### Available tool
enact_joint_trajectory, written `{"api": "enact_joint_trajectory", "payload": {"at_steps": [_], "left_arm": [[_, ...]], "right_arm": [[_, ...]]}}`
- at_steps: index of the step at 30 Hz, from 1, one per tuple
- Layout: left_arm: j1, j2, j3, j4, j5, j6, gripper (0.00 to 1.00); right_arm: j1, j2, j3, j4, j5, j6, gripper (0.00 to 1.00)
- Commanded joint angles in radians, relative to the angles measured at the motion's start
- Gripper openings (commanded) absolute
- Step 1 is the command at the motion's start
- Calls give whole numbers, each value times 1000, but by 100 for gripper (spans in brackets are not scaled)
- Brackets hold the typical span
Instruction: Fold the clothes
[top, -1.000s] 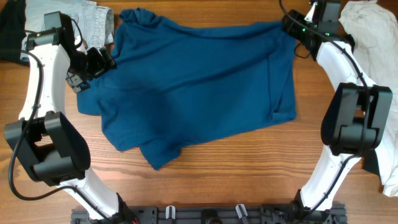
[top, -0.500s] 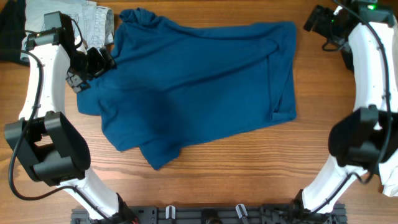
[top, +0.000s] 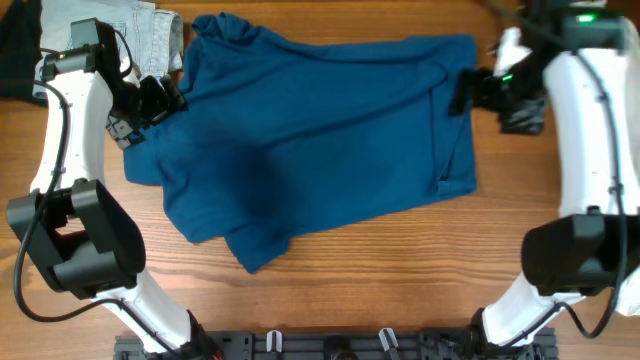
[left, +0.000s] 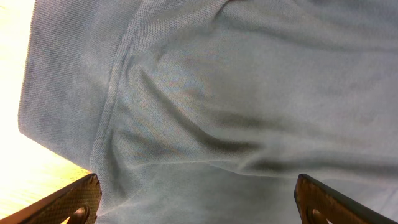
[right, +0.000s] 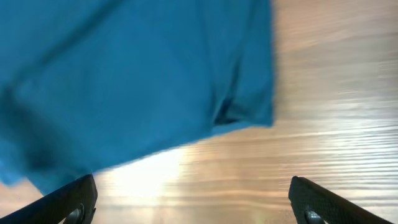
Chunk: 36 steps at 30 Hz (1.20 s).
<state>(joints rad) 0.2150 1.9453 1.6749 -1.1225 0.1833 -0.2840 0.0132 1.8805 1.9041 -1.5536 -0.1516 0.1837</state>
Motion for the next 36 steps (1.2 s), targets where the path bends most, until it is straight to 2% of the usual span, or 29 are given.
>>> {"api": "enact_joint_trajectory", "payload": {"at_steps": [1,8,17,26,28,31,36], "left_arm": [[-4,0,-5,0,-1,-12,100],[-4,3,-22,4,-1,-12,100],[-4,3,-22,20,-1,-12,100],[-4,3,-22,20,-1,-12,100],[-4,3,-22,19,-1,-11,100],[-4,3,-22,19,-2,-11,100],[-4,4,-22,19,-1,-11,100]], "right_arm": [[95,-6,-135,42,82,12,100],[153,-6,-377,125,287,103,100],[158,-5,-565,326,283,134,99],[158,-5,-658,465,299,179,99],[158,-4,-665,486,318,187,97],[158,-3,-668,496,322,193,89],[158,11,-668,505,367,216,89]]}}
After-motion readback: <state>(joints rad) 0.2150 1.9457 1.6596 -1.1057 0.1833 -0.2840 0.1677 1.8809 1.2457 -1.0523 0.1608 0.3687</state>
